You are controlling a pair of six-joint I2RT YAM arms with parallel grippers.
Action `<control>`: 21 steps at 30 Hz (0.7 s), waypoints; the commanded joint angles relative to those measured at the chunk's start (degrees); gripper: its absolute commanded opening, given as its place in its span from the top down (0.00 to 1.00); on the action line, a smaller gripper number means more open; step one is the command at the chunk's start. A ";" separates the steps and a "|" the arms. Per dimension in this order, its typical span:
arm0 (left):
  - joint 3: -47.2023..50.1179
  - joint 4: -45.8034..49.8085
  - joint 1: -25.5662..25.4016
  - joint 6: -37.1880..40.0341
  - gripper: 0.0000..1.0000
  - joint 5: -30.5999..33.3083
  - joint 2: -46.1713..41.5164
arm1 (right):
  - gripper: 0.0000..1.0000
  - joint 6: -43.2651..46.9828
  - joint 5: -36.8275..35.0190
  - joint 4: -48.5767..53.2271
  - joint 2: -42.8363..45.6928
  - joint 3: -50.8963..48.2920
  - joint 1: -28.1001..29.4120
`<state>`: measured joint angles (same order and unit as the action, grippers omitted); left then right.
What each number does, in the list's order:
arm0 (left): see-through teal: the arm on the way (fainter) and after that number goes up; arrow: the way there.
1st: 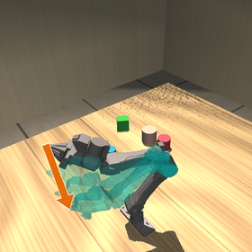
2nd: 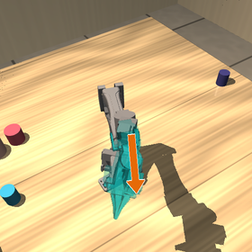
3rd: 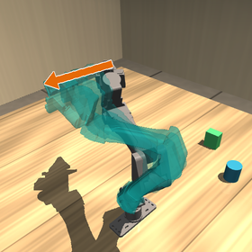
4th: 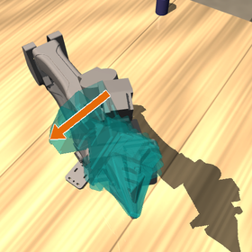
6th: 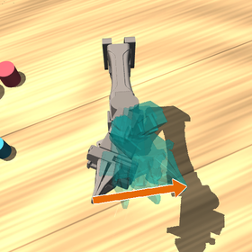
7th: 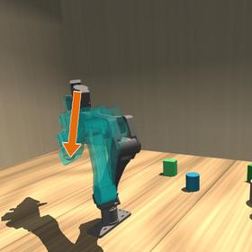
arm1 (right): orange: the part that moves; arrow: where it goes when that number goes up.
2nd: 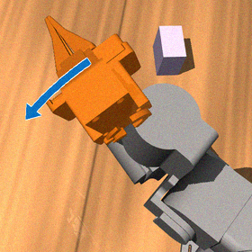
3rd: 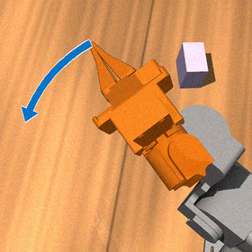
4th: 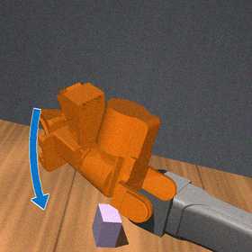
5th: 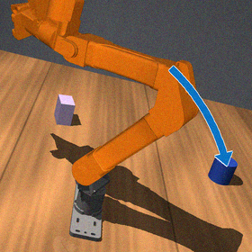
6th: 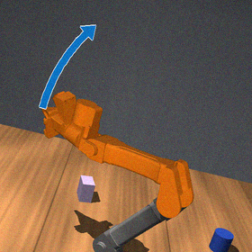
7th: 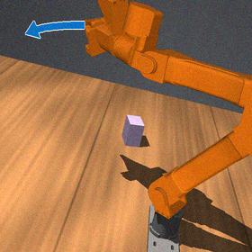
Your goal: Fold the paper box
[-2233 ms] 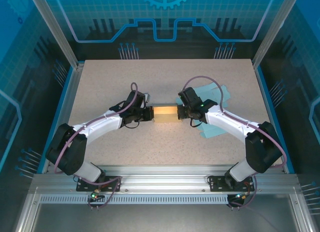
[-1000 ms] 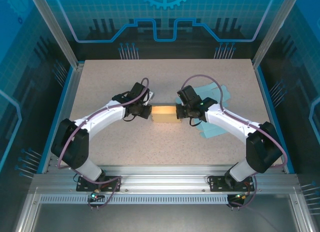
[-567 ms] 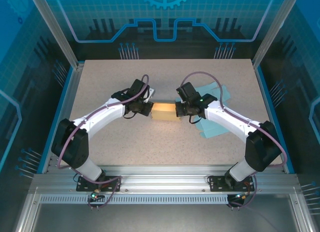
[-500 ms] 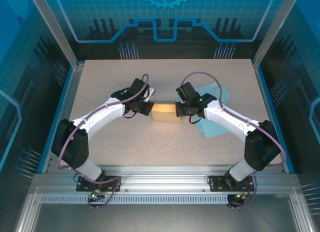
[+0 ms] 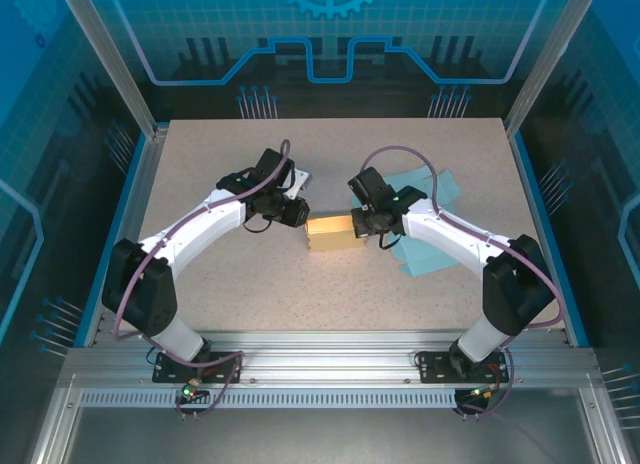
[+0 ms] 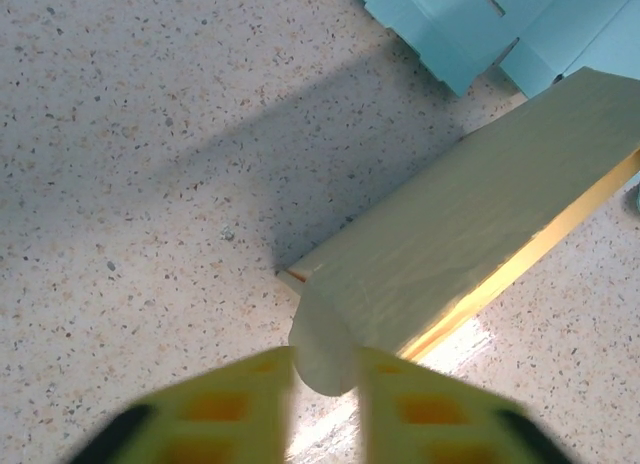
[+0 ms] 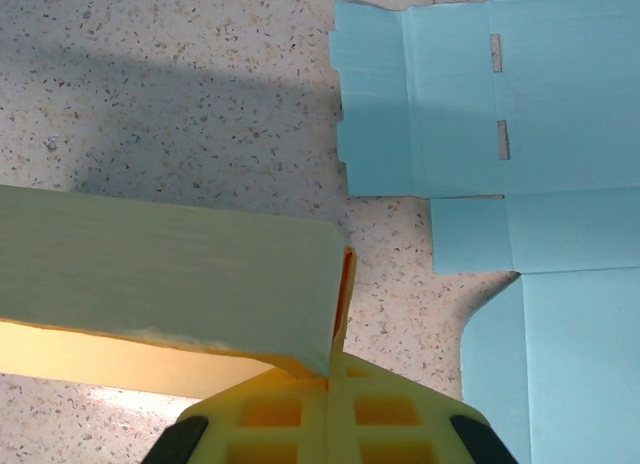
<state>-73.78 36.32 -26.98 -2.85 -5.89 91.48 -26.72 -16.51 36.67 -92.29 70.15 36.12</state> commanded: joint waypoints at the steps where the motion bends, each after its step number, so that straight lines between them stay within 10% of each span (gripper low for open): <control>1: 0.04 3.03 0.29 3.24 0.54 -0.96 -2.14 | 1.00 0.72 -0.63 1.84 -1.05 1.26 0.88; 16: 4.91 -4.51 0.31 9.38 0.56 -1.58 2.40 | 1.00 0.92 0.96 1.04 -1.39 1.59 0.88; 21: 3.58 -5.40 0.30 8.35 0.81 -0.18 3.62 | 1.00 1.29 1.18 0.78 -1.55 1.50 0.88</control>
<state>-69.45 32.36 -26.98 5.63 -6.92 94.19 -26.46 -16.16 36.56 -92.71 70.52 36.12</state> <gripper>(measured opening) 0.222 0.057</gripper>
